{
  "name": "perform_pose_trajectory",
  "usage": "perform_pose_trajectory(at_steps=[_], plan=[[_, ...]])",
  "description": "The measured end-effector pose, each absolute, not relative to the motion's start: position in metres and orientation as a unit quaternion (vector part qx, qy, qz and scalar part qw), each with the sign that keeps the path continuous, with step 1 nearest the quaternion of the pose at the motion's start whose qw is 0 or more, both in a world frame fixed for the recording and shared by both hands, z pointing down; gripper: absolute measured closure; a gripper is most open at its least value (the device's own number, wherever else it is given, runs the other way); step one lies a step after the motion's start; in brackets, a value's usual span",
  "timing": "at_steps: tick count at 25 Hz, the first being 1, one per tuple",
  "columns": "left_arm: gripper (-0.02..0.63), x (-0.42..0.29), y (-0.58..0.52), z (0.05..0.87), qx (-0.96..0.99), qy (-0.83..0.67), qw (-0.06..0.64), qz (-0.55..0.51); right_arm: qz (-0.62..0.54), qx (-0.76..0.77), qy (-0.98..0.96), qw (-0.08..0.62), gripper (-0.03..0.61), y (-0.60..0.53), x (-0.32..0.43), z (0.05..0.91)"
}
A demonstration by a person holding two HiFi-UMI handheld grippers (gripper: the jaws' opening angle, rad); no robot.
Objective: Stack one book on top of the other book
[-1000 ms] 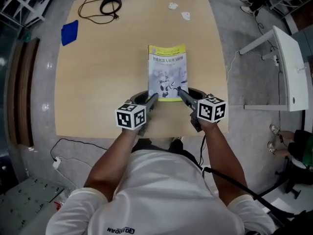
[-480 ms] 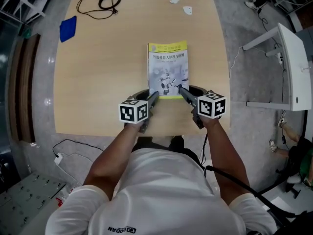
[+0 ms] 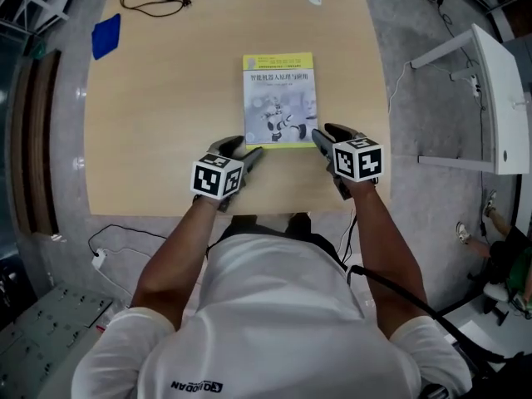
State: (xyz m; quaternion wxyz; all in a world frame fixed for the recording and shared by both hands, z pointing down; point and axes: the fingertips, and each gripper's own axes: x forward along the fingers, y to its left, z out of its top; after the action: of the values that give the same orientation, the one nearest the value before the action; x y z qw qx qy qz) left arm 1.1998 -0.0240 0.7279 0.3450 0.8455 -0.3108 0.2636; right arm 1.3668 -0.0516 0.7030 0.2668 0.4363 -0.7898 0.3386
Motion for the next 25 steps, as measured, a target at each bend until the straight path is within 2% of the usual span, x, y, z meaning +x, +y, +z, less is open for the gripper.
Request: perform_pose_trajectory(at_steps=[2,8,10,12,19,25], plan=[[0.351,1.195,-0.019,0.728,0.849,-0.299,0.325,0.29,0.319,0.42,-0.797,0.295,0.414,-0.043,1.367,0.703],[0.337,1.195,-0.003,0.748,0.84,-0.252,0.222,0.427,0.221,0.341,-0.809,0.425,0.313,-0.022,1.35,0.721],[0.341,1.2,-0.009,0.751,0.837,-0.256,0.205,0.437,0.206,0.326,-0.806,0.45,0.307,-0.022,1.345,0.727],[0.386,1.204,-0.016,0.749,0.834,-0.263,0.201,0.441,0.201,0.315,-0.802,0.466,0.305,-0.023,1.34,0.731],[0.371,1.205,-0.018,0.764,0.811,-0.205,0.179,0.518,0.177,0.295,-0.792,0.505,0.295,-0.025,1.338,0.739],[0.378,1.204,-0.017,0.761,0.807,-0.192,0.197,0.523,0.188,0.312,-0.78,0.509,0.304,-0.024,1.334,0.74]])
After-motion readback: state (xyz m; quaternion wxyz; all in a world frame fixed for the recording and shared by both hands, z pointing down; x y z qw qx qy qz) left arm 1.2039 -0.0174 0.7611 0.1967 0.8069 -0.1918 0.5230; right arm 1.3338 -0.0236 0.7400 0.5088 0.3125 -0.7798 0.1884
